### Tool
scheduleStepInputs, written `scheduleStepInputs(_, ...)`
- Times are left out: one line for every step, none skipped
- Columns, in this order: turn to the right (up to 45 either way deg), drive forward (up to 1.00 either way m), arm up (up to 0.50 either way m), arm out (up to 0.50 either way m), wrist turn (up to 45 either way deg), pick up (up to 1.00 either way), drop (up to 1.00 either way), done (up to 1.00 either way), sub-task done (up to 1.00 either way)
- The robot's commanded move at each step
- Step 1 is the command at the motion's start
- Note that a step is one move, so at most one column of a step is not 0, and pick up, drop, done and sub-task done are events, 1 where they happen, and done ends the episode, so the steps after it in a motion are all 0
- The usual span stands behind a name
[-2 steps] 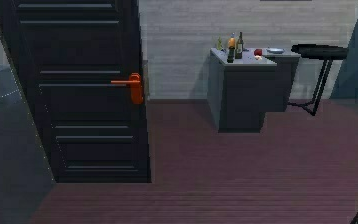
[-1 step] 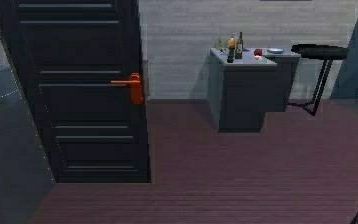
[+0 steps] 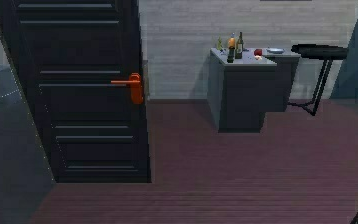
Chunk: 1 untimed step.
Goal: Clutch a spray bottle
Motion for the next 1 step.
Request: scheduleStepInputs(0.0,0.00,0.00,0.00,45.0,0.00,0.00,0.00,0.00)
